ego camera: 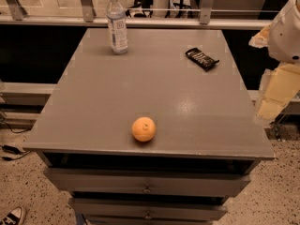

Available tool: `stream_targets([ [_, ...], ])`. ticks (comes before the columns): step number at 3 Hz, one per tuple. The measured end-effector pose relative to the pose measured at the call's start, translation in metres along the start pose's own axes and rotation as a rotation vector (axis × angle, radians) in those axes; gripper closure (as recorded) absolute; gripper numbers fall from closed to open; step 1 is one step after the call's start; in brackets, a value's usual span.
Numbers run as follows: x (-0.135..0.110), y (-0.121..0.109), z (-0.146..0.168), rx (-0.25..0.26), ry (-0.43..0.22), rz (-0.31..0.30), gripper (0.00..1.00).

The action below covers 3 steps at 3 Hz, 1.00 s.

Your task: Move rxbar chocolate near orange

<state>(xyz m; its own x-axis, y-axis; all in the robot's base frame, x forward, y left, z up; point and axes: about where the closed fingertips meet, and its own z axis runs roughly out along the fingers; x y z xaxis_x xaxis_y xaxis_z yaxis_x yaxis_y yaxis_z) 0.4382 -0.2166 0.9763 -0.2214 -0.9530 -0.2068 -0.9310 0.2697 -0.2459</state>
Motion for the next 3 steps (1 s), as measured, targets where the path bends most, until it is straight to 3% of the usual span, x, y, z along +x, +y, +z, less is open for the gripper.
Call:
stream_targets([
  [1,0.0,0.0,0.0,0.0,0.0,0.0,0.0],
  [2,-0.005,-0.024,0.005,0.061,-0.044,-0.001,0.0],
  [3,-0.01,-0.069,0.021,0.127,-0.095,0.019,0.0],
])
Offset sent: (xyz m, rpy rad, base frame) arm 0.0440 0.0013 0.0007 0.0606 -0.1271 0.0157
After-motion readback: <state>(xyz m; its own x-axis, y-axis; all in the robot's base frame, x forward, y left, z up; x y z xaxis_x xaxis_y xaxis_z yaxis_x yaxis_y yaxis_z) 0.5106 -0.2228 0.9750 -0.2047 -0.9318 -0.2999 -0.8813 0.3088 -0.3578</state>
